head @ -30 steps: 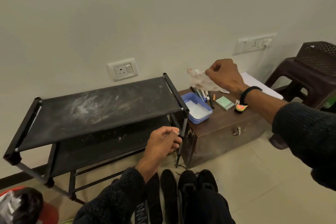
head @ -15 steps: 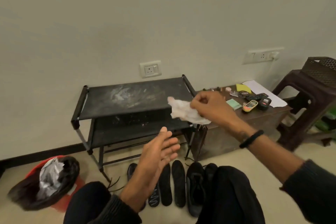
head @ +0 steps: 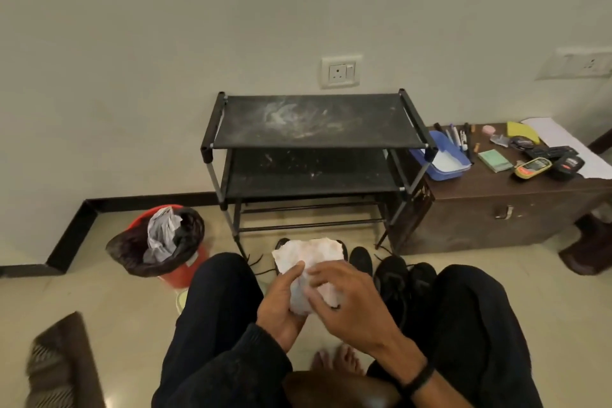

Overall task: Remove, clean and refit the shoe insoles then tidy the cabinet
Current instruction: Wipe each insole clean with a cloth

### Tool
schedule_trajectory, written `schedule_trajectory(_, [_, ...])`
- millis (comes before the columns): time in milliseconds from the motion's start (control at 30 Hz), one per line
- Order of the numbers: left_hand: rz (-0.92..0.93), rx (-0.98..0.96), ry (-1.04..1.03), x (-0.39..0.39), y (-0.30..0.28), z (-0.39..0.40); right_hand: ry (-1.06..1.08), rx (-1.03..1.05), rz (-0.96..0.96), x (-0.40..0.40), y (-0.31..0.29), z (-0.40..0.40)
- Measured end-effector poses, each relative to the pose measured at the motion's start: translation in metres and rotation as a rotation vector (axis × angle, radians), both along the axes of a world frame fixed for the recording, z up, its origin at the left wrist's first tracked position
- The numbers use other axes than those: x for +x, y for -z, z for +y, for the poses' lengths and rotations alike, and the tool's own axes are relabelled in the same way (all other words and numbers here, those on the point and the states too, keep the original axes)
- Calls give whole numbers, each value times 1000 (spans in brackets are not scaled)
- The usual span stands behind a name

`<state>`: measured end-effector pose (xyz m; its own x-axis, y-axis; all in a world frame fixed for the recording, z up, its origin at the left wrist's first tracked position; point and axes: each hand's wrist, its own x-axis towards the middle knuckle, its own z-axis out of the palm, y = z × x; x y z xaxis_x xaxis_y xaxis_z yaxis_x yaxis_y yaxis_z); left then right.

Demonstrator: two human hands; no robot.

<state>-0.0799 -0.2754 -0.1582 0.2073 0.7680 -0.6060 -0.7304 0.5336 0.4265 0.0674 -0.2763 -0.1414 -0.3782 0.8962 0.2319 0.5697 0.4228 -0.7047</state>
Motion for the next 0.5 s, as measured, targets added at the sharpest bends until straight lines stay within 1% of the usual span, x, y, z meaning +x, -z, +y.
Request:
schedule_trajectory(67, [-18,18,10,1,8,4,219,-28,103,11,10,6])
schedule_trajectory(133, [-48,48,26,3,13,10,395,-180,219,25,19,15])
schedule_trajectory(200, [-54,74,57,6,15,13,461,-470,379,35,23,22])
schedule_trajectory(267, [-39,103,110,8,19,13,475,-782,608,42,27,27])
schedule_trajectory(300, [-27,104,129,9,21,13,471,-885,678,43,27,28])
schedule_trajectory(367, [7,86,148,7,29,15,479,-943,707,45,28,30])
schedule_trajectory(433, [37,71,138,4,38,19,504,-942,732,46,33,33])
schedule_trajectory(500, [112,85,131,2,46,22,528,-946,791,47,38,36])
